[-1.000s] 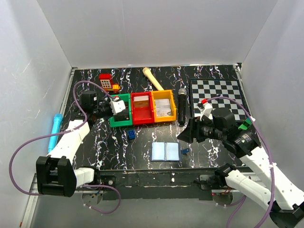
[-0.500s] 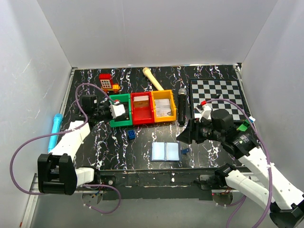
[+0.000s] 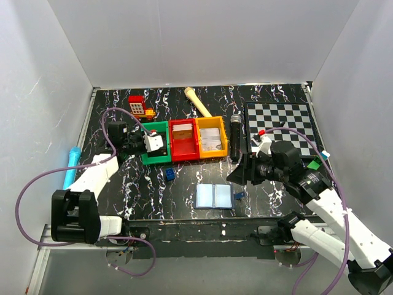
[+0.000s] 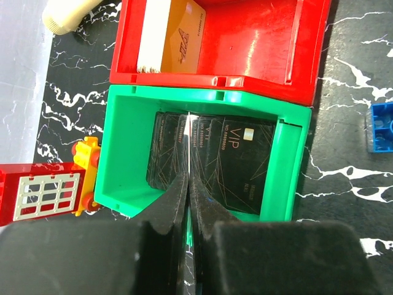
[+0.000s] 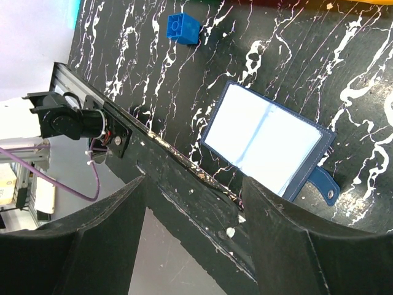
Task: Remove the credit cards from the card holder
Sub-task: Place the credit card in the storage box.
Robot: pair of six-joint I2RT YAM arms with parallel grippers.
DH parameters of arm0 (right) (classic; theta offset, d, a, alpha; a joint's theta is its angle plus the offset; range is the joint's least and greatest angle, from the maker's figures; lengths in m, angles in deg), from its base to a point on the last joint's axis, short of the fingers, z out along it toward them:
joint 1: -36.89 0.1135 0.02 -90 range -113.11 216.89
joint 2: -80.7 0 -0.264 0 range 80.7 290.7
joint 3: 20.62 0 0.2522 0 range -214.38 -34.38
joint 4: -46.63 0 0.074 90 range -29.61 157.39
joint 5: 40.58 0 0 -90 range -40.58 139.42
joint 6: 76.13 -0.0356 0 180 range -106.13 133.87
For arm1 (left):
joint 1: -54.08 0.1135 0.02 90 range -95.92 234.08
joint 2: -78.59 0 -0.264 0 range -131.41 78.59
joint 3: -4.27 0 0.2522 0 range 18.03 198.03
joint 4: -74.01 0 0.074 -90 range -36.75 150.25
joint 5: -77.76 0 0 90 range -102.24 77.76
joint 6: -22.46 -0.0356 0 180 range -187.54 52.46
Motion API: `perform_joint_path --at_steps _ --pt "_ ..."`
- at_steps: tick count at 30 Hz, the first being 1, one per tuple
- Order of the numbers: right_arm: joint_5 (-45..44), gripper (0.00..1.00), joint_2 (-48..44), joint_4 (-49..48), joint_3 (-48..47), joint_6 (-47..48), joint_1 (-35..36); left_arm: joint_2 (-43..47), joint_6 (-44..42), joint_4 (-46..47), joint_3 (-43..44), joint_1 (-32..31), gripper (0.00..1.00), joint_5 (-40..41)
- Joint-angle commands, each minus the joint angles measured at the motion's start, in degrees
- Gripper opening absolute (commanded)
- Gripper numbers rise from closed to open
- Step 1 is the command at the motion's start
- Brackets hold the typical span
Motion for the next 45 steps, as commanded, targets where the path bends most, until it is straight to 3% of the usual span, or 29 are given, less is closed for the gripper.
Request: perform_joint_path --at_steps 1,18,45 --pt "1.36 0.70 1.22 -3.05 -0.31 -0.50 0.13 -1.12 -1.95 4.13 -2.08 -0.51 0.00 -0.96" --pt "2.85 0.70 4.74 -3.75 -0.66 0.38 0.13 -2.35 -1.25 12.22 -10.17 -3.15 0.00 -3.16" --pt "3.65 0.70 6.06 -4.63 -0.05 0.30 0.13 -6.22 0.33 13.27 -8.68 -4.21 0.01 1.41"
